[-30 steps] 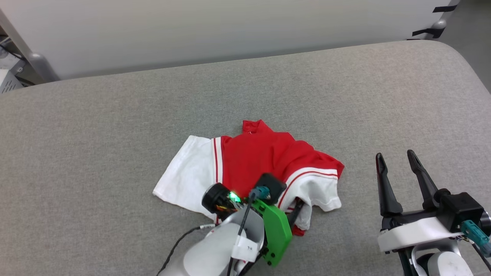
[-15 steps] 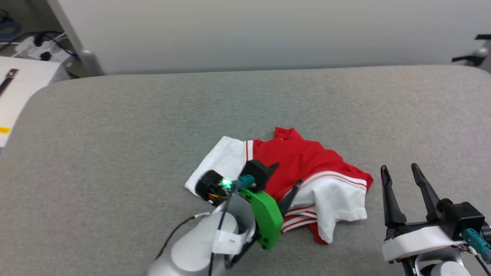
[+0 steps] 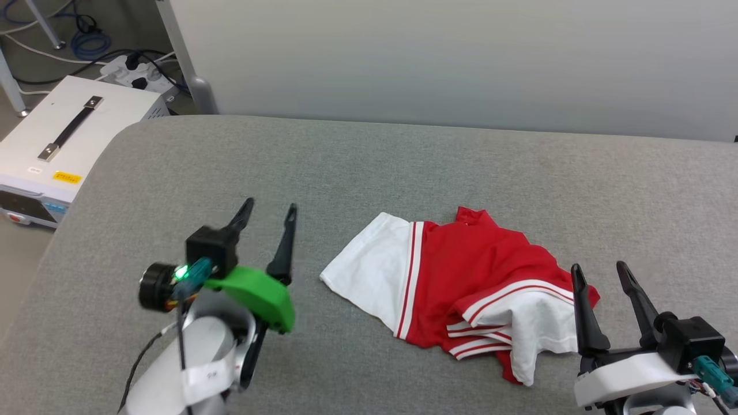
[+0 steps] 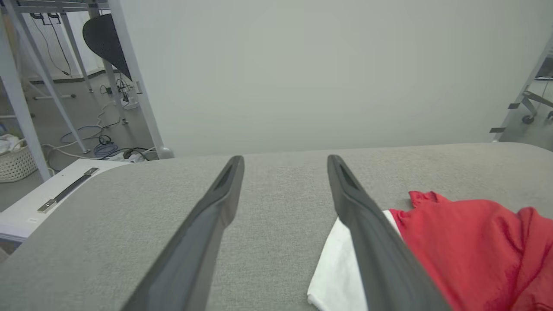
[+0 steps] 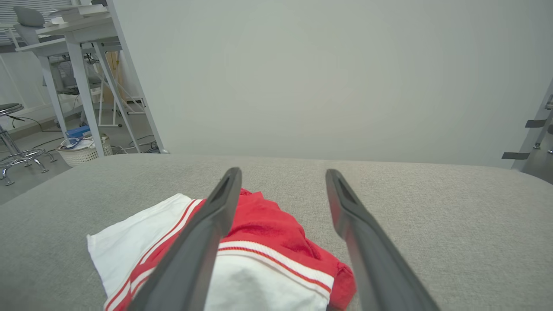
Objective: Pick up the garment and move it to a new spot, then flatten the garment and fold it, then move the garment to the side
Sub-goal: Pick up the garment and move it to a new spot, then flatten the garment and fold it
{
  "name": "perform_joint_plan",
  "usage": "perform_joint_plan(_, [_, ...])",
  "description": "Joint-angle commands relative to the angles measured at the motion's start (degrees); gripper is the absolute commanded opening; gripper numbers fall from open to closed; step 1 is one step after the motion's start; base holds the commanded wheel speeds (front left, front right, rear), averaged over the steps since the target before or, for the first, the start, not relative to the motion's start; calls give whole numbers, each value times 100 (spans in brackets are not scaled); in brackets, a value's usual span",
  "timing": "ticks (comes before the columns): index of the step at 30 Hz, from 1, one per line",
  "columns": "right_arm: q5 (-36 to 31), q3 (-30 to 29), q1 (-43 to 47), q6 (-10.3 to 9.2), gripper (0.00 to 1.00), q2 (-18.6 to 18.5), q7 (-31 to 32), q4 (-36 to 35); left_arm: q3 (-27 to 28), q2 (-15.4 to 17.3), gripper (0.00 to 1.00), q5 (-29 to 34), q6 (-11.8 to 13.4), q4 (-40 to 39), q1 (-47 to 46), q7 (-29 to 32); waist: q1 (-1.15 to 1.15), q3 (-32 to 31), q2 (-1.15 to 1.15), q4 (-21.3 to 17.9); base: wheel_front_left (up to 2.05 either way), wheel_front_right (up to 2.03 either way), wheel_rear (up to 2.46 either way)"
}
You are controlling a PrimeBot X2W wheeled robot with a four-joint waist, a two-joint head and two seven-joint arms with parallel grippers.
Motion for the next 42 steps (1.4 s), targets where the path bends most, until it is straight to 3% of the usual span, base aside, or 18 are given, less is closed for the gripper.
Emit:
perform_joint_plan(1, [-5, 9, 91, -4, 100, -4, -52, 33, 179, 2, 100, 124, 68, -232, 313, -30, 0, 7, 0, 25, 0, 0, 0])
perform_joint_plan(3, [1, 26, 113, -4, 100, -4, -52, 39, 766, -95, 100, 444, 47, -891, 865, -35, 0, 32, 0, 40, 0, 0, 0])
perform_joint_plan(4, [5, 24, 139, -4, 100, -4, -52, 34, 1301, -310, 100, 871, -125, -1422, 1438, -36, 0, 48, 0, 66, 0, 0, 0])
perform_joint_plan(10, [-11, 24, 157, -4, 100, -4, -52, 32, 1898, -763, 100, 1509, -707, -1784, 2068, -37, 0, 75, 0, 82, 0, 0, 0])
perform_joint_plan(15, [-65, -58, 185, -4, 100, -5, -47, 207, 2203, -1014, 100, 1871, -1035, -1723, 2133, -37, 0, 119, 0, 93, 0, 0, 0])
perform_joint_plan(20, [2, 57, 221, -4, 100, -344, 1224, 471, 2457, -1243, 100, 2110, -1235, -1634, 2117, -38, 0, 181, 0, 97, 0, 0, 0])
perform_joint_plan(29, [683, -32, 41, -4, 100, -813, 3584, 209, 2572, -1488, 100, 2429, -1449, -1439, 2041, -38, 0, 463, 0, 244, 0, 0, 0])
perform_joint_plan(33, [816, 42, -173, -4, 100, -969, 4079, 227, 2599, -1547, 100, 2503, -1504, -1416, 1940, -38, 0, 635, 0, 359, 0, 0, 0])
perform_joint_plan(42, [932, 461, -525, -4, 100, -1293, 4357, 404, 2664, -1626, 100, 2586, -1570, -1353, 1814, -38, 0, 880, 0, 563, 0, 0, 0])
